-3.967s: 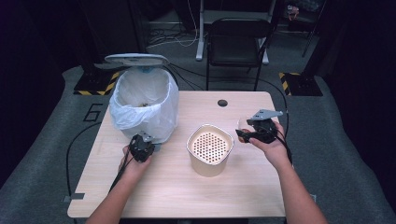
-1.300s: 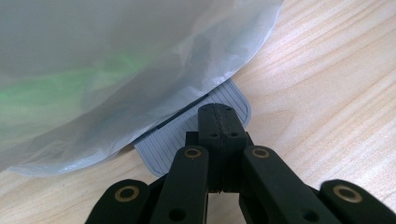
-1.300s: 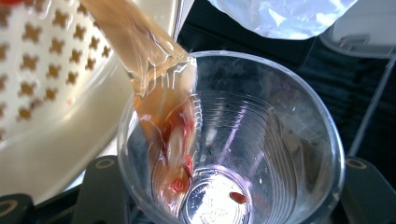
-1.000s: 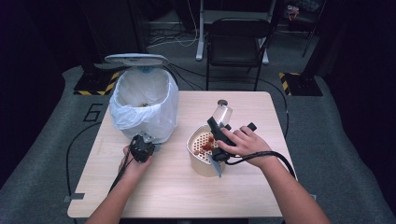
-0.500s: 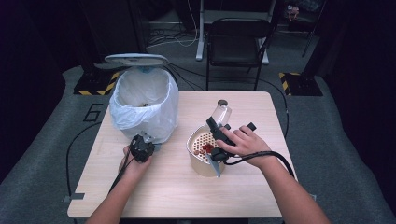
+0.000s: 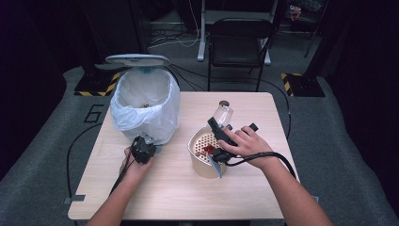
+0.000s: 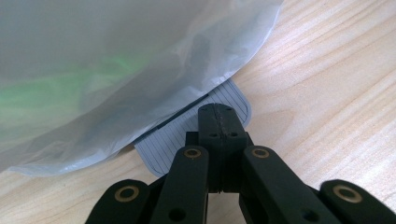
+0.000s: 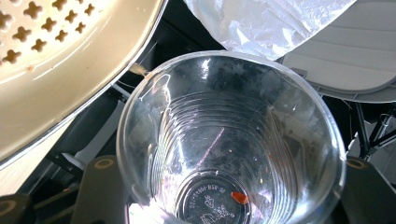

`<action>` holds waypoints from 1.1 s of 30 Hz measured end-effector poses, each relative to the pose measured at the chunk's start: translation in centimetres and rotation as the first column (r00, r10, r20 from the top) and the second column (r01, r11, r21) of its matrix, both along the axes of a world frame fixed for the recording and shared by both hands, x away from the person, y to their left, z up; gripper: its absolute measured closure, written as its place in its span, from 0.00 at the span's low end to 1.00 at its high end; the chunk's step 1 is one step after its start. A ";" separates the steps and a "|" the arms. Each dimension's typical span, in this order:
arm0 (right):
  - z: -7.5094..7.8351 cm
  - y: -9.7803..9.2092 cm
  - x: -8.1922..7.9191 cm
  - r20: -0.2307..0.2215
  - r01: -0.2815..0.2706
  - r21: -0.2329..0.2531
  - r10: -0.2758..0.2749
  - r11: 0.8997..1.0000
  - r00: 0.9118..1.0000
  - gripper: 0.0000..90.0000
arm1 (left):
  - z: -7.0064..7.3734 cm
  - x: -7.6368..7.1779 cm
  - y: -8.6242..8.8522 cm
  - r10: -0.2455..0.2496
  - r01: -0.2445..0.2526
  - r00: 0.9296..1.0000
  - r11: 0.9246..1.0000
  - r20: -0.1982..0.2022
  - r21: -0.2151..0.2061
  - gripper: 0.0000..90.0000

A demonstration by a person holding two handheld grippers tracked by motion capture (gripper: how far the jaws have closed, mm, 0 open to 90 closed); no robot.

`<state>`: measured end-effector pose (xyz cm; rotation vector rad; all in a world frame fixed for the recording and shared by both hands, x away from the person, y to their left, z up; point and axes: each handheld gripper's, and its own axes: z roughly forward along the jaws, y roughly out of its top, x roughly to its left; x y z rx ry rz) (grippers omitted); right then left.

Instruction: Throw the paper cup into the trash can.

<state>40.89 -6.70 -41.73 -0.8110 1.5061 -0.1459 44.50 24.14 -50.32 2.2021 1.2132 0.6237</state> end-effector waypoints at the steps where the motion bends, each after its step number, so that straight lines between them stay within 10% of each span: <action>1: 0.0 0.0 0.0 -0.004 -0.001 0.003 0.001 1.000 1.000 0.43 | 0.0 0.0 0.0 -0.002 0.002 1.000 1.000 0.002 0.004 1.00; 7: 0.7 0.1 0.0 0.007 -0.025 0.069 0.025 0.997 1.000 0.43 | 0.0 0.0 0.0 -0.001 0.001 1.000 1.000 0.002 0.001 1.00; 12: 1.8 0.2 0.3 -0.099 -0.014 0.135 0.028 0.991 0.995 0.43 | -0.1 0.0 -0.1 0.014 -0.014 1.000 1.000 0.009 -0.017 1.00; 19: 2.5 -0.7 1.1 -0.198 0.029 0.338 0.041 0.941 0.979 0.43 | -0.1 0.0 -0.1 0.009 -0.009 1.000 1.000 0.002 -0.006 1.00; 20: 2.7 -1.0 1.4 -0.236 0.065 0.416 0.039 0.907 0.971 0.43 | 0.0 0.0 0.0 0.000 0.000 1.000 1.000 -0.001 0.003 1.00; 23: 3.1 -1.1 1.7 -0.265 0.084 0.456 0.045 0.886 0.963 0.43 | 0.0 0.0 0.0 -0.001 0.001 1.000 1.000 0.001 0.005 1.00; 25: 3.3 -1.4 2.0 -0.288 0.109 0.514 0.052 0.851 0.956 0.43 | 0.0 0.0 0.0 0.005 -0.005 1.000 1.000 0.003 0.009 1.00; 26: 3.5 -1.7 2.2 -0.332 0.142 0.573 0.069 0.807 0.941 0.42 | 0.0 0.0 0.0 0.003 -0.003 1.000 1.000 0.006 0.006 1.00; 27: 3.5 -1.7 2.2 -0.332 0.142 0.573 0.069 0.807 0.941 0.42 | 0.0 0.0 0.0 0.002 -0.002 1.000 1.000 0.002 0.008 1.00; 28: 3.6 -1.7 2.3 -0.348 0.157 0.596 0.077 0.787 0.934 0.42 | 0.0 0.0 0.0 0.002 -0.002 1.000 1.000 0.002 0.005 1.00; 29: 3.6 -1.8 2.4 -0.373 0.178 0.625 0.091 0.760 0.923 0.42 | 0.0 0.1 0.0 0.006 -0.006 1.000 1.000 0.007 0.000 1.00; 30: 3.9 -2.0 2.7 -0.421 0.220 0.677 0.125 0.702 0.898 0.42 | 0.0 0.1 0.0 0.006 -0.006 1.000 1.000 0.007 -0.001 1.00; 31: 3.9 -2.0 2.7 -0.421 0.220 0.677 0.125 0.702 0.898 0.42 | 0.0 0.1 0.0 0.006 -0.006 1.000 1.000 0.007 -0.001 1.00; 32: 4.3 -2.2 3.0 -0.448 0.250 0.720 0.159 0.648 0.880 0.42 | 0.0 0.1 0.0 0.004 -0.004 1.000 1.000 0.006 0.005 1.00; 33: 4.4 -2.2 3.2 -0.458 0.263 0.741 0.178 0.618 0.871 0.42 | 0.0 0.1 0.0 0.004 -0.004 1.000 1.000 0.006 0.005 1.00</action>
